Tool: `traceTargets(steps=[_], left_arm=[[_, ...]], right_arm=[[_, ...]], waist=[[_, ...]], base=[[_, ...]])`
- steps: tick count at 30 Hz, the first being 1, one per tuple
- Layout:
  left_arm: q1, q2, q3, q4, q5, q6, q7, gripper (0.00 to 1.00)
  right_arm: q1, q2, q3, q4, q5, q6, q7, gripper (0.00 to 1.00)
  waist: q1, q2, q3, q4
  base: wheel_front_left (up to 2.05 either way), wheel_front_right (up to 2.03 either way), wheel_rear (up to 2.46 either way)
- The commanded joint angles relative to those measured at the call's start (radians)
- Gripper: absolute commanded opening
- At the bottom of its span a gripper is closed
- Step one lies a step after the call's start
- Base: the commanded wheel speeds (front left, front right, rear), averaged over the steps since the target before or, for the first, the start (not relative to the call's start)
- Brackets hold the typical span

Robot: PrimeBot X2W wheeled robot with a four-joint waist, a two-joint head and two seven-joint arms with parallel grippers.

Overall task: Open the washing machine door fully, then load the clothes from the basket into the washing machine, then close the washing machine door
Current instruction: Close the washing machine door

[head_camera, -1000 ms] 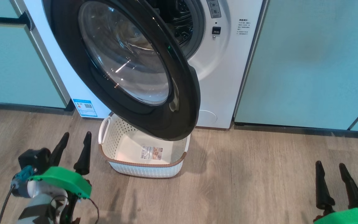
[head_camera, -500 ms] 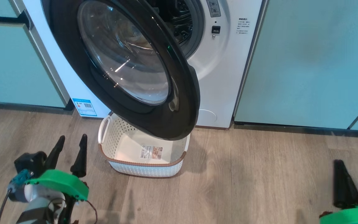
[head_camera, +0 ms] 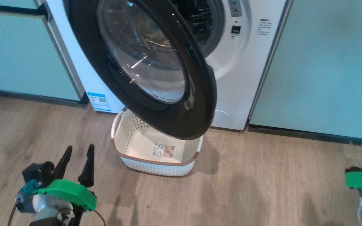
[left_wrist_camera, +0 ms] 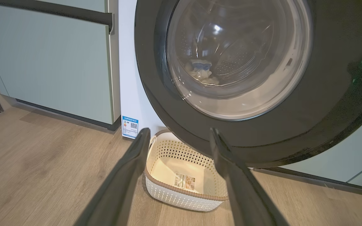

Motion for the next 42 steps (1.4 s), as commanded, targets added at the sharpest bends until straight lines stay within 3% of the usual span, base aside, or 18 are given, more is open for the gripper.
traceTargets(steps=[1,11,15,24,33,42], left_arm=[[-0.042,0.014,0.031,-0.039,0.014,-0.001,-0.006,1.00],[-0.050,-0.005,-0.008,-0.030,0.041,-0.001,-0.006,1.00],[-0.060,-0.008,-0.034,-0.022,0.047,-0.001,-0.006,1.00],[-0.070,-0.009,-0.067,-0.019,0.051,-0.001,-0.006,1.00],[-0.077,-0.022,-0.072,-0.019,0.049,-0.001,-0.006,1.00],[-0.098,-0.031,-0.080,-0.015,0.049,-0.001,-0.006,1.00]], right_arm=[[-0.064,-0.030,0.048,-0.059,-0.010,-0.003,-0.008,0.00],[-0.211,-0.087,0.352,-0.209,-0.012,-0.003,-0.008,0.00],[-0.277,-0.107,0.509,-0.169,-0.031,-0.003,-0.008,0.00],[-0.306,-0.092,0.693,-0.063,-0.062,-0.003,-0.008,0.00],[-0.278,-0.064,0.782,0.133,-0.089,-0.003,-0.008,0.00],[-0.305,-0.013,0.750,0.319,-0.054,-0.003,-0.008,0.00]], waist=[[-0.0001,-0.0001,-0.003,0.017],[-0.0001,-0.0001,-0.018,0.103],[-0.0001,-0.0001,-0.022,0.150],[-0.0001,-0.0001,-0.012,0.219],[-0.0001,-0.0001,0.011,0.262],[-0.0001,-0.0001,0.045,0.272]], base=[[0.00,0.00,0.00],[0.00,0.00,0.00],[0.00,0.00,0.00],[0.00,0.00,0.00],[0.00,0.00,0.00],[0.00,0.00,0.00]])
